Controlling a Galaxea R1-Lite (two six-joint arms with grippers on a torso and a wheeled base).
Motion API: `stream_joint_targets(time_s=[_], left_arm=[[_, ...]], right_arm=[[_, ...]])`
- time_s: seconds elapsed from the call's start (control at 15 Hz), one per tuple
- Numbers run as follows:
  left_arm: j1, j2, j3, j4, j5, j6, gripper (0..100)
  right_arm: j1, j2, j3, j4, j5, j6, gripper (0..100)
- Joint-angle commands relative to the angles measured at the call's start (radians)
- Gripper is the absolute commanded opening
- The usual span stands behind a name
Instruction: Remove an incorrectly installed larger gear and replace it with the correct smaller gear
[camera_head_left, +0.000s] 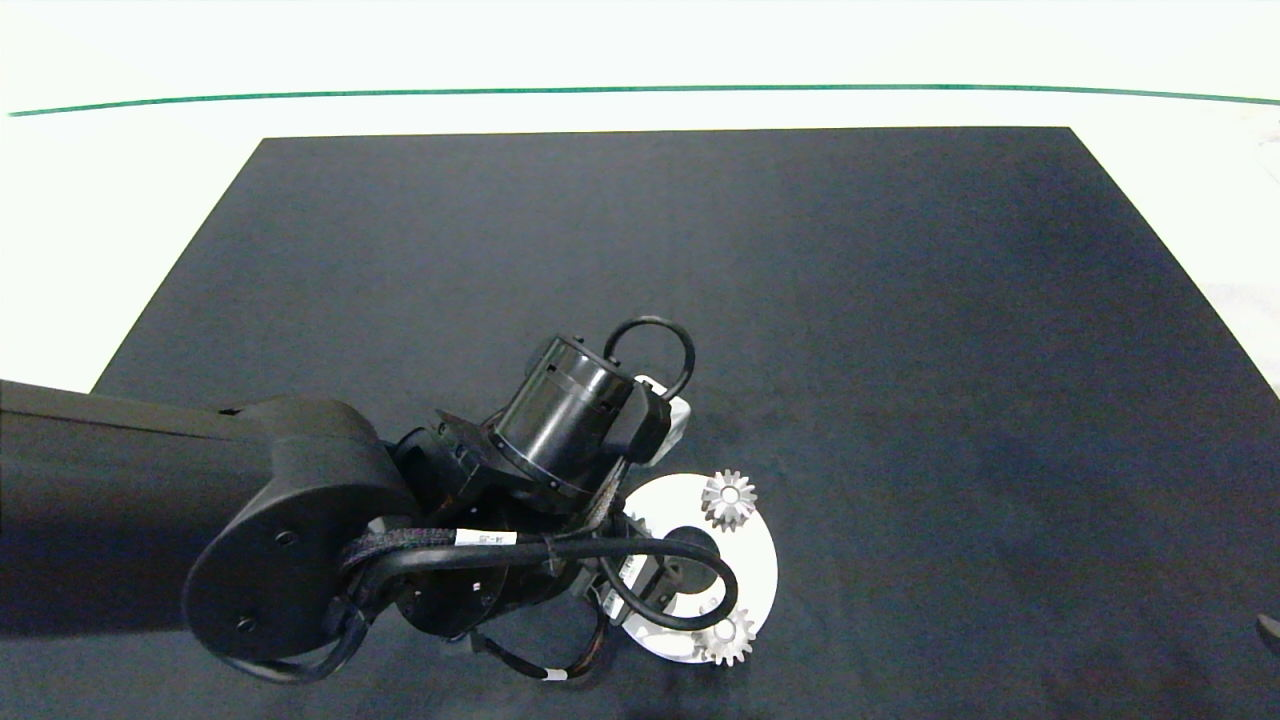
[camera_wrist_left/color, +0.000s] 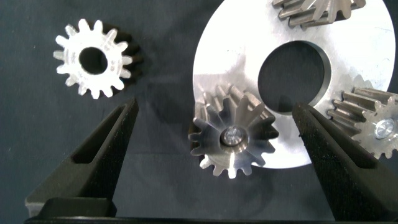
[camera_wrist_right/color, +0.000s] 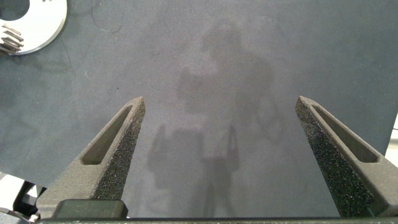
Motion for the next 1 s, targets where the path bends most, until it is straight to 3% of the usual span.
stream_joint_targets(time_s=[0.07,1.0], left_arm=[[-0.002,0.004,0.014,-0.006,0.002,0.003,98],[0.006,0.002,0.018,-0.008,0.002,0.02,69]], right_arm=[[0.001,0.0,0.002,0.001,0.0,-0.003,100],[0.001,0.001,0.002,0.001,0.0,-0.005,100]])
